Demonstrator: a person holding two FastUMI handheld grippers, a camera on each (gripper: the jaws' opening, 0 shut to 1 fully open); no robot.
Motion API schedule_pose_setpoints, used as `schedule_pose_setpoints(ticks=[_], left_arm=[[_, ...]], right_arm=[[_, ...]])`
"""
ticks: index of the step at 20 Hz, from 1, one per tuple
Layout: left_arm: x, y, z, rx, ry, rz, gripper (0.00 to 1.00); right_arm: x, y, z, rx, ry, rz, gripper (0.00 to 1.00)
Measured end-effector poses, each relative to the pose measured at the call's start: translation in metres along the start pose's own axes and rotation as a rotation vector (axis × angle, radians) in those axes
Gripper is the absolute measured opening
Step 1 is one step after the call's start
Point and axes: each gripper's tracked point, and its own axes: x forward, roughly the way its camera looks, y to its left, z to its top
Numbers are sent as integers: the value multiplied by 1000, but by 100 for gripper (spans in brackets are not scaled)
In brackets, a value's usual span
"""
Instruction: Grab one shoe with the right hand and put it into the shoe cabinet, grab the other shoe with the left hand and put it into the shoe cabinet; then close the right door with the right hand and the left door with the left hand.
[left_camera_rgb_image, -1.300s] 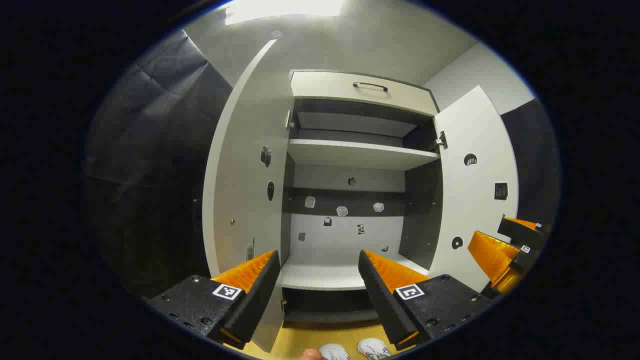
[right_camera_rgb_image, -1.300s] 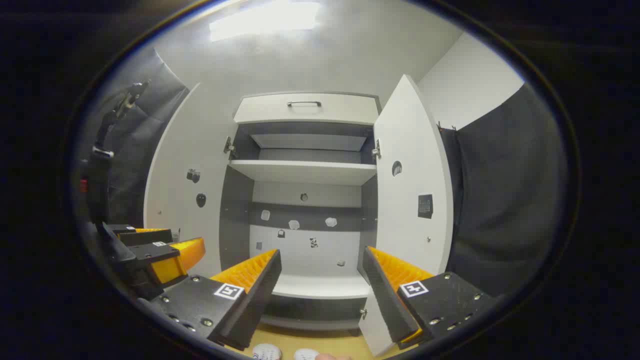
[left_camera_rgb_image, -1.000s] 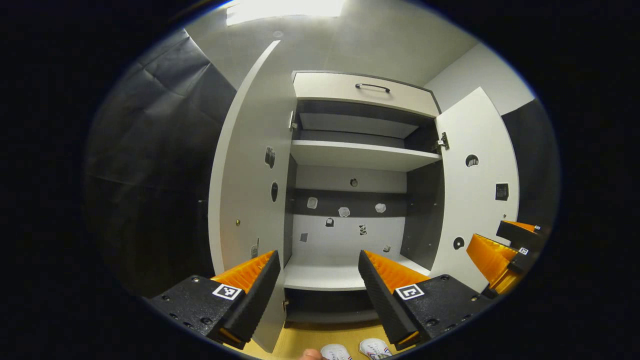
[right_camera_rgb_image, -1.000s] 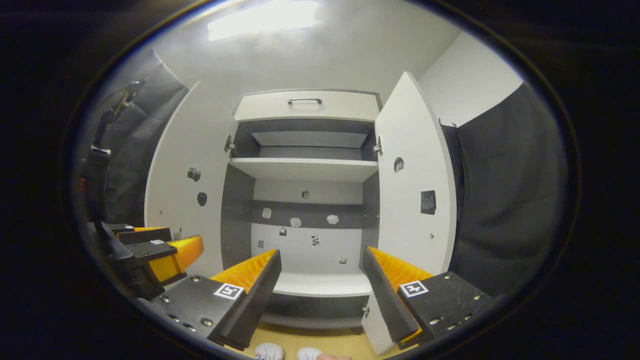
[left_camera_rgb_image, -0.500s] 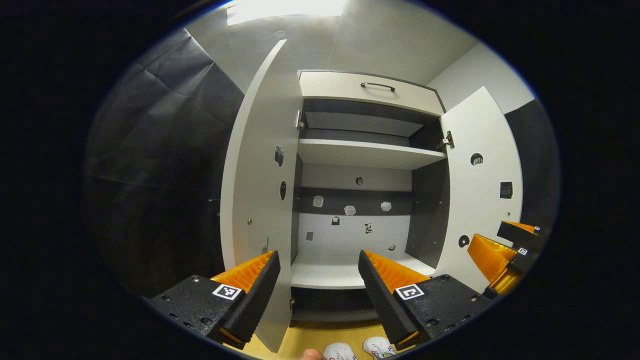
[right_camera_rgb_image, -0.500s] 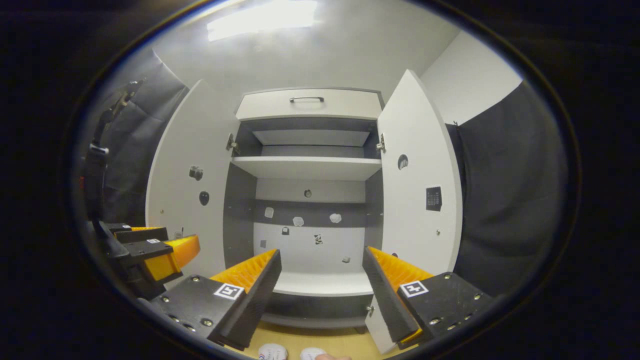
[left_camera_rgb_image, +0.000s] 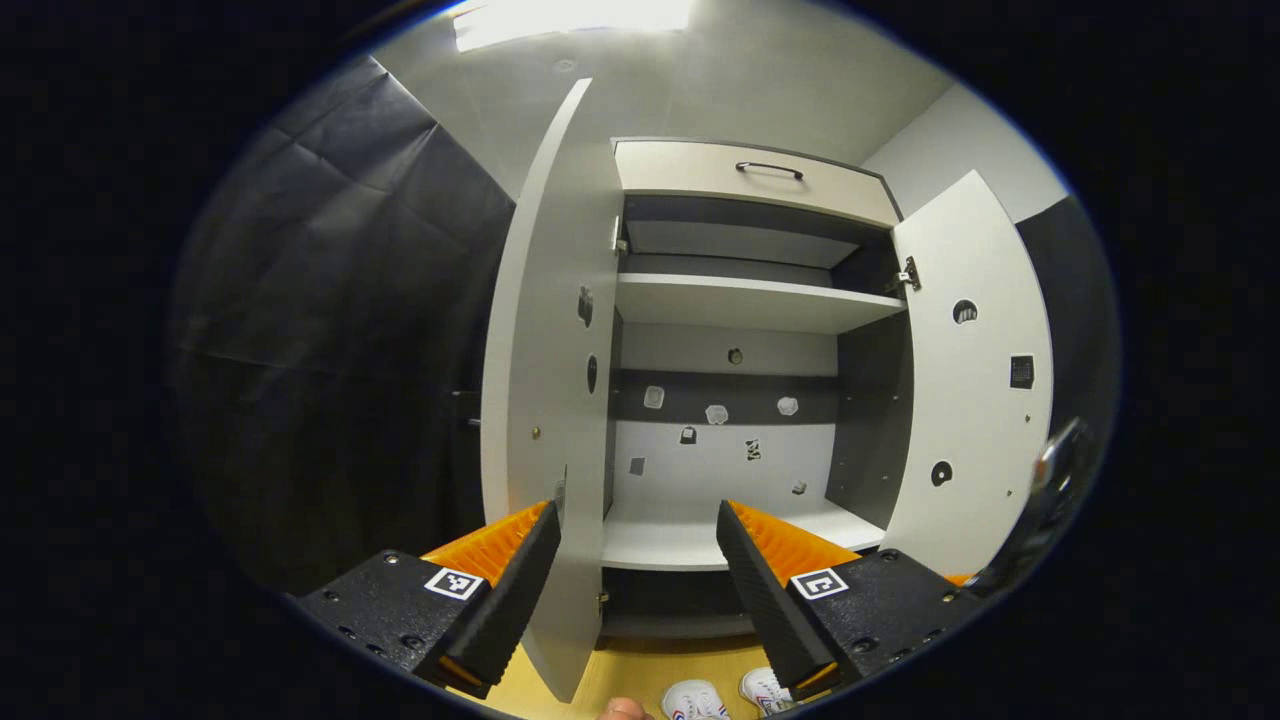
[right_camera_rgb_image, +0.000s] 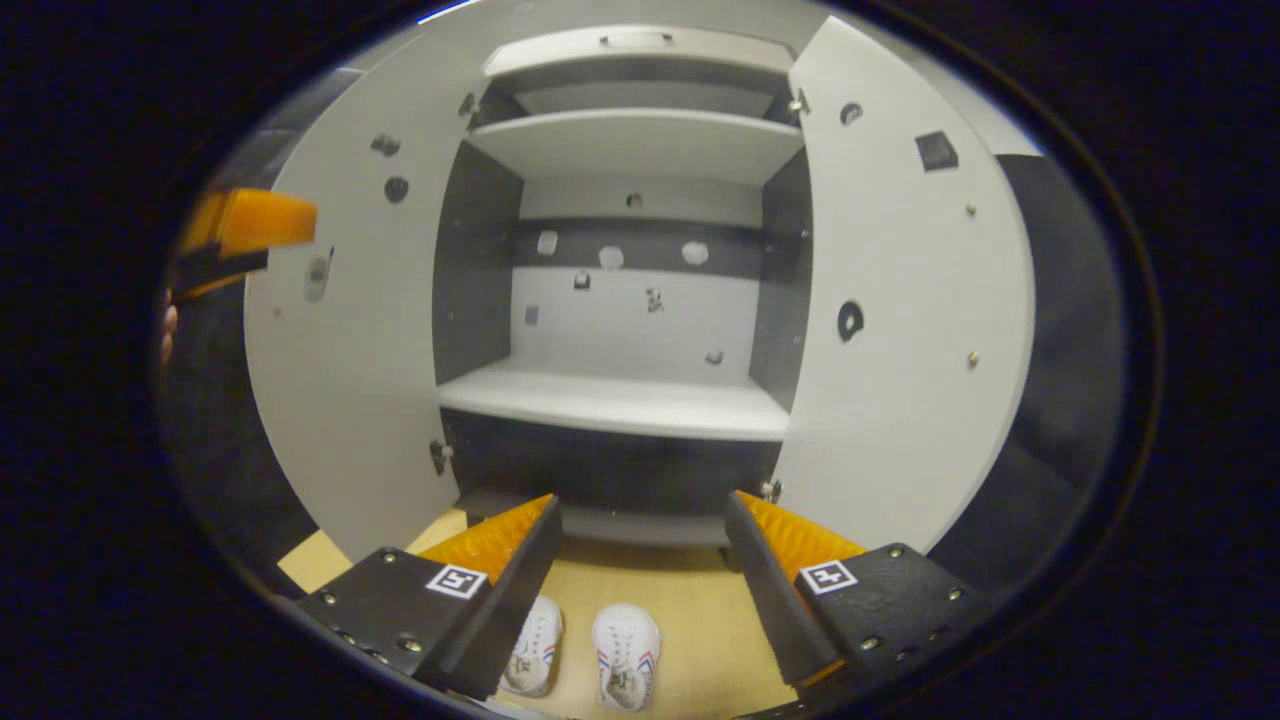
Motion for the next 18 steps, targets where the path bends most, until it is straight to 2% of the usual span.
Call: schedule_pose_setpoints(ticks=[2, 6, 8, 10, 12, 13, 18], left_arm=[[-1, 6, -3, 3, 8, 15, 96], [-3, 12, -10, 2, 27, 31, 95], [-5, 13, -11, 8, 28, 32, 95], [-5, 13, -13, 18, 31, 33, 94], [-6, 13, -13, 21, 32, 31, 94], [-6, 14, -13, 20, 32, 31, 95], [-6, 13, -13, 23, 32, 28, 94]], right_arm=[[16, 9, -50, -21, 125, 29, 98], [38, 26, -138, -41, 351, 83, 77], [46, 32, -168, -43, 432, 104, 77], [51, 36, -196, -51, 513, 121, 76], [53, 40, -222, -45, 579, 129, 67], [54, 40, -232, -43, 611, 130, 65], [57, 42, -270, -15, 724, 133, 65]])
